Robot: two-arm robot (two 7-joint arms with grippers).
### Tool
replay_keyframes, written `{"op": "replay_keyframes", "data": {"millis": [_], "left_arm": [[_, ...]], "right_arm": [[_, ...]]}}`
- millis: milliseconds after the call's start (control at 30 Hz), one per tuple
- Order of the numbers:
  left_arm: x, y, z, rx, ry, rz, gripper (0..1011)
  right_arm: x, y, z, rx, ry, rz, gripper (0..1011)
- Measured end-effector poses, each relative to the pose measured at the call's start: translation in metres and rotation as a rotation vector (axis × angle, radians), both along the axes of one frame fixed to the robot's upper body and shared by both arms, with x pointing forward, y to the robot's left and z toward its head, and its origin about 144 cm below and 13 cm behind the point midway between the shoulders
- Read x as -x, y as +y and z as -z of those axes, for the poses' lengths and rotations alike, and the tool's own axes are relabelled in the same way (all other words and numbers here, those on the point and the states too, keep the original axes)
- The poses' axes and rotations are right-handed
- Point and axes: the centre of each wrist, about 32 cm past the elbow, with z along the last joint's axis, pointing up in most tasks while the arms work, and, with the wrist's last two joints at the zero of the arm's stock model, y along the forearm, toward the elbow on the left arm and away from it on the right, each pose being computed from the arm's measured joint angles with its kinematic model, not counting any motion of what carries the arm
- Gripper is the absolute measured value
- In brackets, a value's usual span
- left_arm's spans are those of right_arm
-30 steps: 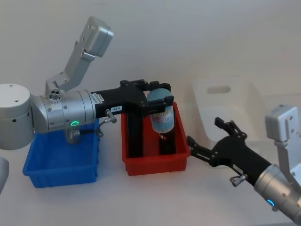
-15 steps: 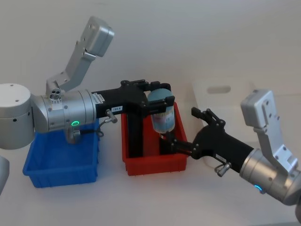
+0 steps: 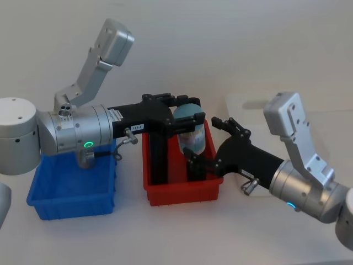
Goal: Pick the cotton swabs from the blue box and place them into the white box.
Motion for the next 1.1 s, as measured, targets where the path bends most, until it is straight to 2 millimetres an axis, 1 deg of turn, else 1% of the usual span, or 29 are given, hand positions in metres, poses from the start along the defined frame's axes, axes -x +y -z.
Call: {"op": "replay_keyframes", "data": {"millis": [467, 500, 533, 700, 767, 833, 900, 933, 967, 1100], "left_arm": [[0.000, 0.000, 0.000, 0.000, 0.000, 0.000, 653], [0.000, 0.000, 0.000, 0.000, 0.000, 0.000, 653], [0.000, 0.000, 0.000, 0.000, 0.000, 0.000, 653], [0.000, 0.000, 0.000, 0.000, 0.000, 0.000, 653], [0.000, 0.000, 0.000, 0.000, 0.000, 0.000, 653], [0.000, 0.000, 0.000, 0.000, 0.000, 0.000, 653], [0.000, 0.000, 0.000, 0.000, 0.000, 0.000, 653], [0.000, 0.000, 0.000, 0.000, 0.000, 0.000, 653], [0.000, 0.000, 0.000, 0.000, 0.000, -0.001, 653], [0.000, 0.000, 0.000, -0.001, -0.001, -0.002, 653]], "right_arm": [[-0.019, 0.010, -0.001, 0.020, 0.026, -0.011, 1002], [-0.021, 0.011, -0.001, 0.020, 0.030, -0.013, 981], [-0.022, 0.011, 0.000, 0.021, 0.033, -0.013, 981], [-0.027, 0.014, 0.001, 0.022, 0.045, -0.022, 869], [-0.029, 0.015, 0.001, 0.019, 0.052, -0.028, 797], [-0.031, 0.016, 0.001, 0.017, 0.055, -0.032, 763], [-0.033, 0.017, 0.002, 0.014, 0.061, -0.039, 667], [-0.033, 0.017, 0.002, 0.014, 0.061, -0.039, 667], [-0.034, 0.017, 0.002, 0.013, 0.063, -0.042, 637], [-0.036, 0.018, 0.002, 0.010, 0.066, -0.047, 633]]}}
